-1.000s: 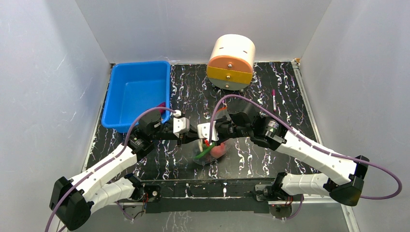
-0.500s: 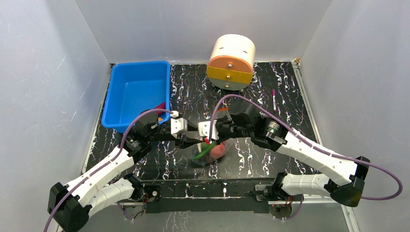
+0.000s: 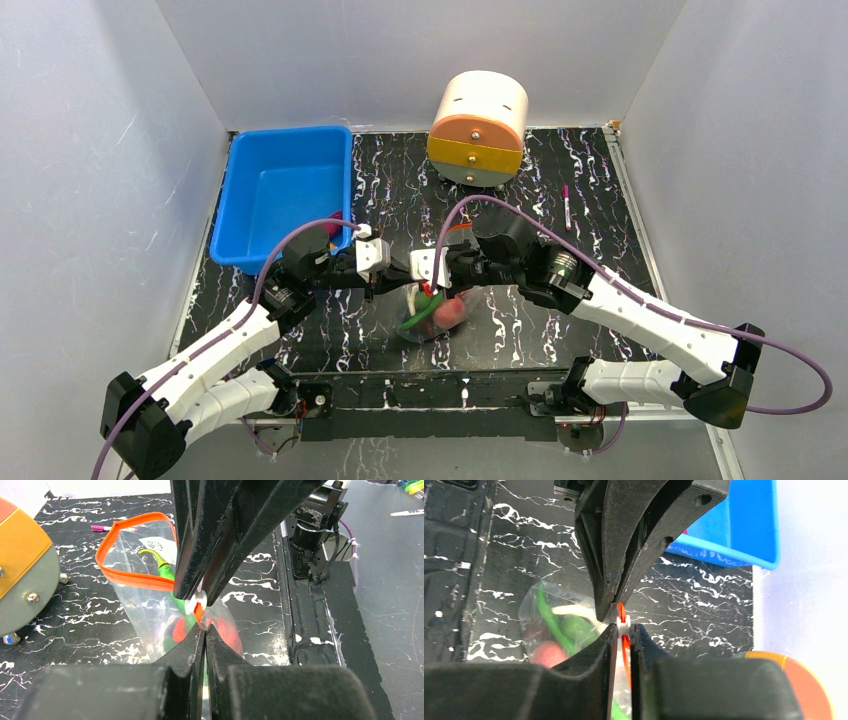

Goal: Place the food in the zip-top bag and seal the zipper
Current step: Zip the zipper food storage bag at the center of the board.

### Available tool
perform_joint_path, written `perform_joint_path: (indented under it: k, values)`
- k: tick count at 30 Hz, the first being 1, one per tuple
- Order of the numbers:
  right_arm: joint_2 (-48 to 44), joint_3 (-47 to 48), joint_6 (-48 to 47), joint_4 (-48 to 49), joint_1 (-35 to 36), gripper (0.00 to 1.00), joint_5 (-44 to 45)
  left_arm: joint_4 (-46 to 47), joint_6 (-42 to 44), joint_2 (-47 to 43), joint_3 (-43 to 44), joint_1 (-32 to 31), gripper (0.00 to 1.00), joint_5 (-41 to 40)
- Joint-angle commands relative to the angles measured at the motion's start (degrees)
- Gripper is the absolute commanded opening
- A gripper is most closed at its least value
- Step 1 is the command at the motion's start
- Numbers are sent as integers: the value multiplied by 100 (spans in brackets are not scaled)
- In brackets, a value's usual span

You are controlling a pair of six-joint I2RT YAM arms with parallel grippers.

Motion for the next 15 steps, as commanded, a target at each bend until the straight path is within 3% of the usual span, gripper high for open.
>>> perform_joint_path:
  k: [1, 5, 15]
  values:
    - [-178, -103, 139, 439, -19, 18, -19, 135, 72, -41, 218, -6, 0, 172]
    - [-125, -83, 157, 439, -19, 26, -88, 245, 51, -105, 131, -8, 0, 171]
    - [-66, -116, 149, 617, -20, 19, 7, 159, 178, -144, 91, -6, 0, 184]
